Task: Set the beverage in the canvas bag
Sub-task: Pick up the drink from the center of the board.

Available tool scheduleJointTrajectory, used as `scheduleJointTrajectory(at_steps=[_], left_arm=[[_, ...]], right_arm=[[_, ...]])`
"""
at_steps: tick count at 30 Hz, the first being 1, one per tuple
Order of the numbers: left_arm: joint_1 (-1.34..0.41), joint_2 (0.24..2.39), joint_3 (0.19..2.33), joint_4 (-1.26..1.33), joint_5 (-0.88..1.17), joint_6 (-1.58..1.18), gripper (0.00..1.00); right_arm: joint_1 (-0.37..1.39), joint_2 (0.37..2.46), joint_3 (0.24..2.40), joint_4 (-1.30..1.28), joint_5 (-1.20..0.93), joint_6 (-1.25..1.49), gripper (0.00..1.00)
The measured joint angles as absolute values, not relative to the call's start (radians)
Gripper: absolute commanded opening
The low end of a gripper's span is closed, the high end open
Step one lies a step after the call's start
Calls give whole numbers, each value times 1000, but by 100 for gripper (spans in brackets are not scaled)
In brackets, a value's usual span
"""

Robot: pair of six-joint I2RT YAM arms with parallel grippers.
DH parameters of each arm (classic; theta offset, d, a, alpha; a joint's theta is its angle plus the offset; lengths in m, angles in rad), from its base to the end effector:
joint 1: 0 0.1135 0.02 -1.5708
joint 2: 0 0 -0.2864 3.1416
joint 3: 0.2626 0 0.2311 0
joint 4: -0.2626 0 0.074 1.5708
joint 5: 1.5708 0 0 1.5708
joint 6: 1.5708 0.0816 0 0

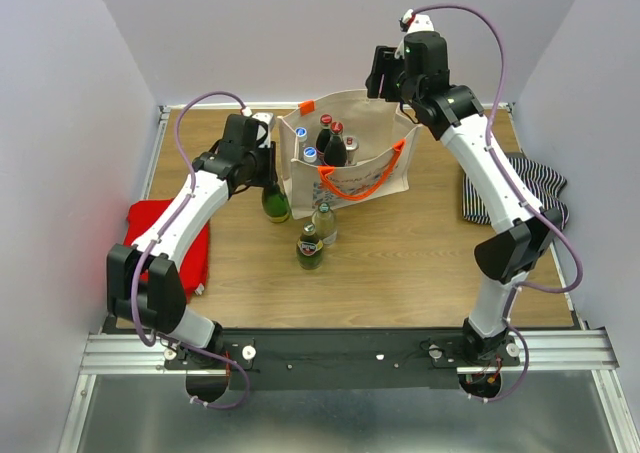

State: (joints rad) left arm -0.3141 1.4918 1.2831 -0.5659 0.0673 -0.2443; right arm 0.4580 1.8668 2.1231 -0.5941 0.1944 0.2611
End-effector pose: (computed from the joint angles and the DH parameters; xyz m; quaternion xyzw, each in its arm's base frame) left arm 0.3209 -0.1100 0.3028 0.0452 0.9203 -0.1366 0.3639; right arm 0.4102 0.1846 0.4510 -0.0240 0.8136 0.1284 0.5665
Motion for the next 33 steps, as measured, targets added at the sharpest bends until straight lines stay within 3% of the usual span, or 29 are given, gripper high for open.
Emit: scheduleJointTrajectory(at_steps=[14,26,33], left_arm=[[-314,1528,1417,-721,64,-235,0],[-315,1527,1767,-881,60,-225,0],[-315,1539,2022,-1007,60,-194,0]], right_arm=[[457,1789,2030,-591,220,247,69],[366,1652,1755,-599,246,208,69],[319,1620,1692,-591,239,208,63]])
